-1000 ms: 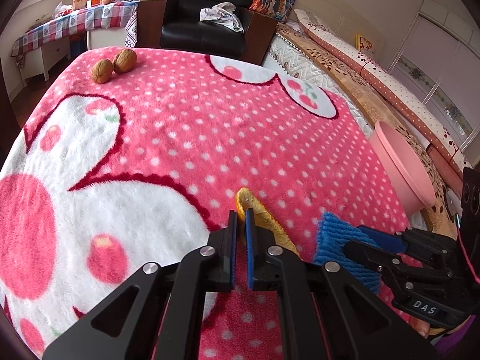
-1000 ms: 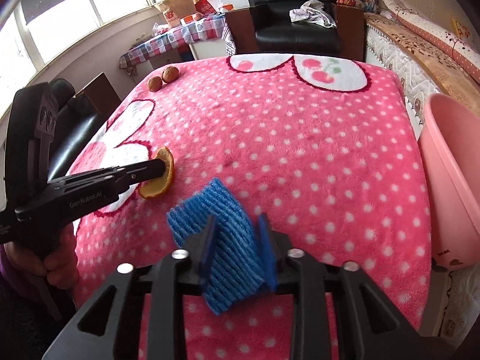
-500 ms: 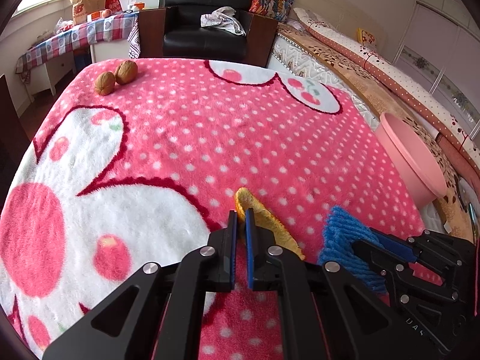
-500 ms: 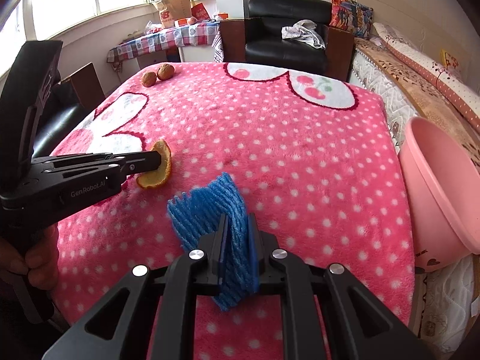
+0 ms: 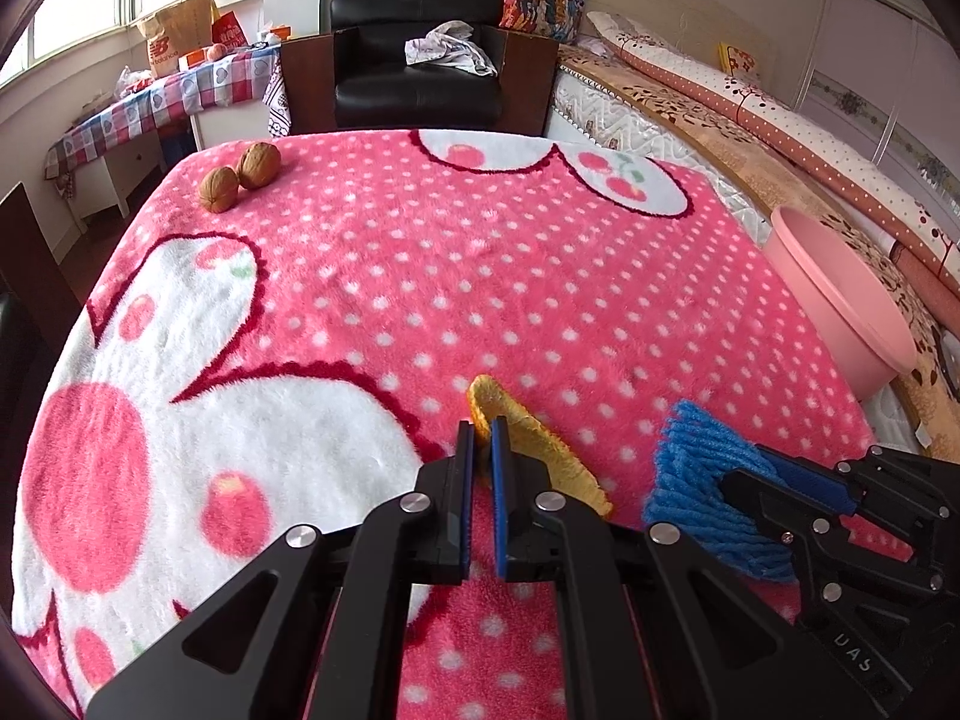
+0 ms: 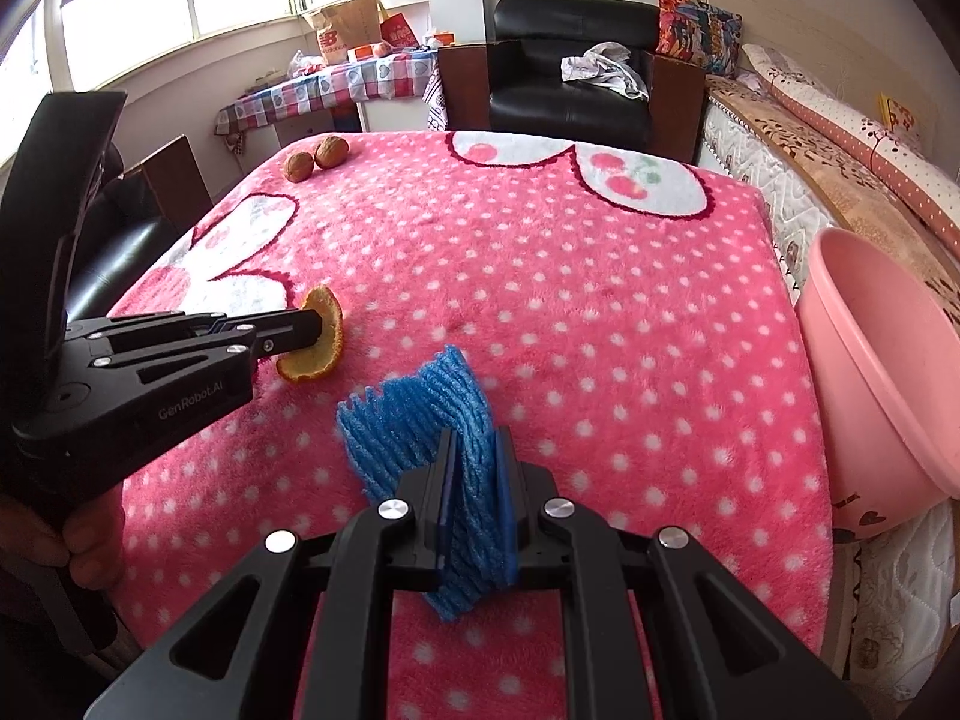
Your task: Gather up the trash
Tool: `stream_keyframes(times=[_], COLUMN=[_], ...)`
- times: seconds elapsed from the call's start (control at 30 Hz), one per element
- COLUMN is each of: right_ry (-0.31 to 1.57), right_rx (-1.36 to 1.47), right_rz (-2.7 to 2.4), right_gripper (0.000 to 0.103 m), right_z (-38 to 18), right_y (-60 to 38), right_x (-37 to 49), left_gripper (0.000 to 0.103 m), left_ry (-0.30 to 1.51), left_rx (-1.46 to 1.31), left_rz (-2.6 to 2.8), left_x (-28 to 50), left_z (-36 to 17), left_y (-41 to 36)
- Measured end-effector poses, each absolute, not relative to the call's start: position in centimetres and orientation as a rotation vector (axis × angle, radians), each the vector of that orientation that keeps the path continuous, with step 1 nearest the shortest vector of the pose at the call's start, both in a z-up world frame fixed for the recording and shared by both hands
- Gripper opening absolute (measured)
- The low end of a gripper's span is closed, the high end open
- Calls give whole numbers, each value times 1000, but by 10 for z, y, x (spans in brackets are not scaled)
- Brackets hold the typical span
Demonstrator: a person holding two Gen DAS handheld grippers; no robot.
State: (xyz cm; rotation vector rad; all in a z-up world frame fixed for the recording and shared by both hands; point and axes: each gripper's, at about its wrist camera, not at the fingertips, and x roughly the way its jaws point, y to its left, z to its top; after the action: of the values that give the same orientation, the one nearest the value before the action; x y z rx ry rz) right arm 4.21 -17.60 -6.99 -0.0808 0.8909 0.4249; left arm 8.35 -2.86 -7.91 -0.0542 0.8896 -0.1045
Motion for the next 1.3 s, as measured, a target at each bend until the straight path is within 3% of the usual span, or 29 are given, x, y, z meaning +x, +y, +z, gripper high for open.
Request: stream_keyframes(times=[0.53,1.3], right_ry=[807,629], right_rx=[84,205], right_rz=[392,286], right_gripper=[8,9], right_z=[-53,15], right_y=[-209,-265], right_x=[30,1], left_gripper=[4,5], left_ry=[820,598], left_rx=[-35,32], left_rz=[-49,-155], left_x=[69,56], left_z=[-60,23], left_y=[-33,-95])
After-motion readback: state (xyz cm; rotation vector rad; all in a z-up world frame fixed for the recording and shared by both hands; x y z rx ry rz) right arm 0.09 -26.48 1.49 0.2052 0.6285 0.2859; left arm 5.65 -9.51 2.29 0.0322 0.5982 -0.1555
